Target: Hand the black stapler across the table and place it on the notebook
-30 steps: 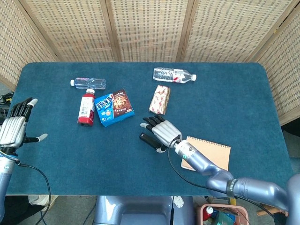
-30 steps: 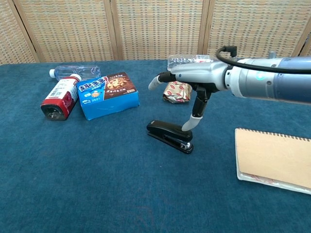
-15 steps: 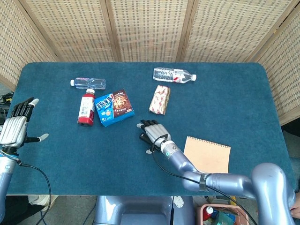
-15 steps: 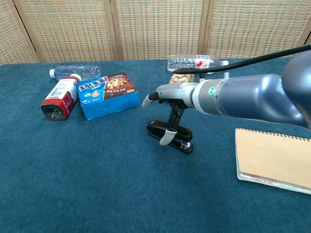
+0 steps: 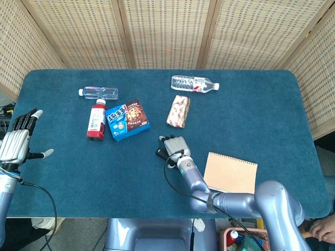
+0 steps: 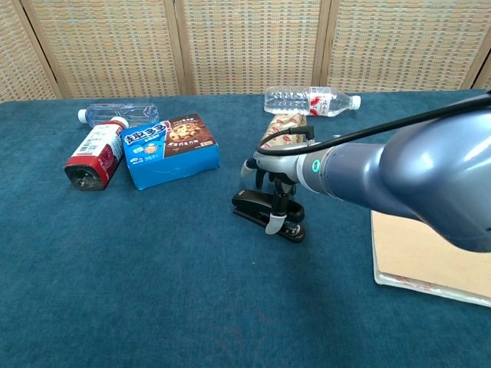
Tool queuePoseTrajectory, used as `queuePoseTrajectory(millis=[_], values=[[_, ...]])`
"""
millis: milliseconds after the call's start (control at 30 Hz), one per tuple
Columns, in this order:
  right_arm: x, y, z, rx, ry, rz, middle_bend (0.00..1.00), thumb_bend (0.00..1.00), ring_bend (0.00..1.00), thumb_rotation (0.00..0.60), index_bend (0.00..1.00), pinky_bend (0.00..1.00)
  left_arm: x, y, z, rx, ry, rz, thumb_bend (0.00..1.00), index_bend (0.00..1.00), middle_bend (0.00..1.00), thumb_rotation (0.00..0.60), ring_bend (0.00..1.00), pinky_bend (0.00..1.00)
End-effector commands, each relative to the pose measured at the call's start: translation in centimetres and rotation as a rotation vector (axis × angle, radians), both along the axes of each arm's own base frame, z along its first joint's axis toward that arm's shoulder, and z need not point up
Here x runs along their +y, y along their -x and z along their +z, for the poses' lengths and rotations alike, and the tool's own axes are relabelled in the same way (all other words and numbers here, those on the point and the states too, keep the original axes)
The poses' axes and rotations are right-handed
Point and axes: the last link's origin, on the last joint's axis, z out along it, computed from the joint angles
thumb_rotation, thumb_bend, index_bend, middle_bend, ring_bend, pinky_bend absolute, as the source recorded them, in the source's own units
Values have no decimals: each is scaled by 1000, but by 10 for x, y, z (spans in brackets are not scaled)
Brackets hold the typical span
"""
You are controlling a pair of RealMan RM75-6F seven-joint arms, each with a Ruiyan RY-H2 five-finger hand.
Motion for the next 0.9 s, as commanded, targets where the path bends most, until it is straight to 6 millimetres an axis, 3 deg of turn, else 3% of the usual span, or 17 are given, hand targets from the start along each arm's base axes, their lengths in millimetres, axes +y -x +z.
queuePoseTrajectory(millis=[33,167,367,633,900], values=[[-1,1,0,13,25,5,338,65,295,600,190,522,0,0,0,-2,1,-1,0,0,0,600,0,0],[-1,2,1,13,43,8,452,199,408,600,323,628,0,-1,-1,-1,4,-3,0,0,0,600,0,0],[0,6,0,28,52,28,595,389,537,600,488,650,0,-1,-1,2,5,-1,0,0,0,600,0,0],[2,7,17,-2,95,94,624,425,560,600,520,650,-1,-2,-3,6,12,-5,0,0,0,600,0,0],[10,19,74,-63,196,159,631,429,568,600,532,650,-2,-3,-4,4,21,-10,0,0,0,600,0,0]])
